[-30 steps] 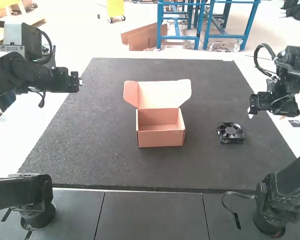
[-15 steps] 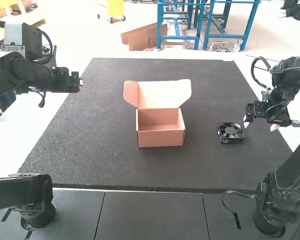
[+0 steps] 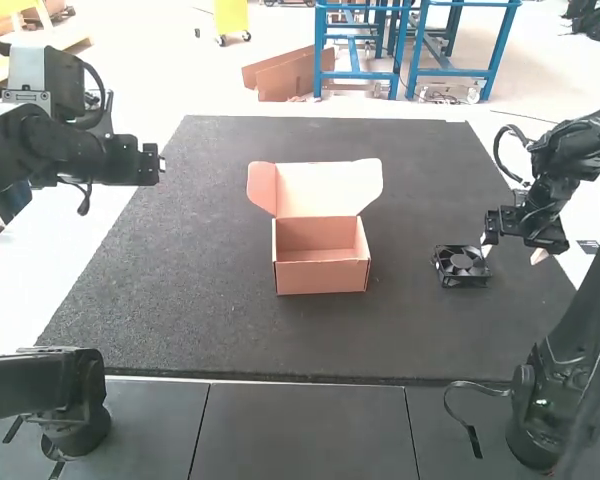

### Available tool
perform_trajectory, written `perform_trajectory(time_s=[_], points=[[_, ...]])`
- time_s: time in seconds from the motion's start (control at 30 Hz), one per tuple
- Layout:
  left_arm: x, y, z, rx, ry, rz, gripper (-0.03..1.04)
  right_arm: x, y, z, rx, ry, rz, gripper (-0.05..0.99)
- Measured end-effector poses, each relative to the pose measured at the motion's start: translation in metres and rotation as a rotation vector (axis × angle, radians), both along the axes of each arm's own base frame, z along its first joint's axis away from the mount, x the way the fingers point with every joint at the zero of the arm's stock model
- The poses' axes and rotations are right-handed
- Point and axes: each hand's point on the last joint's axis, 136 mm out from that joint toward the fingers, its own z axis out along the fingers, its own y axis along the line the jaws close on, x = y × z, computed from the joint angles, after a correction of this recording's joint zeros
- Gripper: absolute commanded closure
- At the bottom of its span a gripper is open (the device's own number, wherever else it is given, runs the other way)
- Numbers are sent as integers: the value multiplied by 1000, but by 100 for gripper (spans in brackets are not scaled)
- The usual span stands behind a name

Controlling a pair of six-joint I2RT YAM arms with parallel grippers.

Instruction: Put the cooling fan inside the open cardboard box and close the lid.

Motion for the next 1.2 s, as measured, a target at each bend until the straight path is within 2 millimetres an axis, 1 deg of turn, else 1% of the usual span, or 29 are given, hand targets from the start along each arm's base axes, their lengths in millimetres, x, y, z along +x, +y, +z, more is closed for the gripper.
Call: perform_trajectory(time_s=[0.07,0.17,0.33,0.57,1.07,1.2], points=[[0,0,0,0,-1,0,5,6,-1,0,0,-2,-2,3],[0,0,0,0,-1,0,5,10,-2,-4,4,14,-3,3],[1,0,1,0,-4,0,5,6,-1,-10,14,58,-6,3],[1,0,2,0,-8,0,5,0,1,-11,19,83,-6,3],[1,0,2,0,-10,0,5,-2,1,-13,22,95,-7,3],[1,0,1,0,-7,0,5,-5,2,-21,26,119,-7,3]])
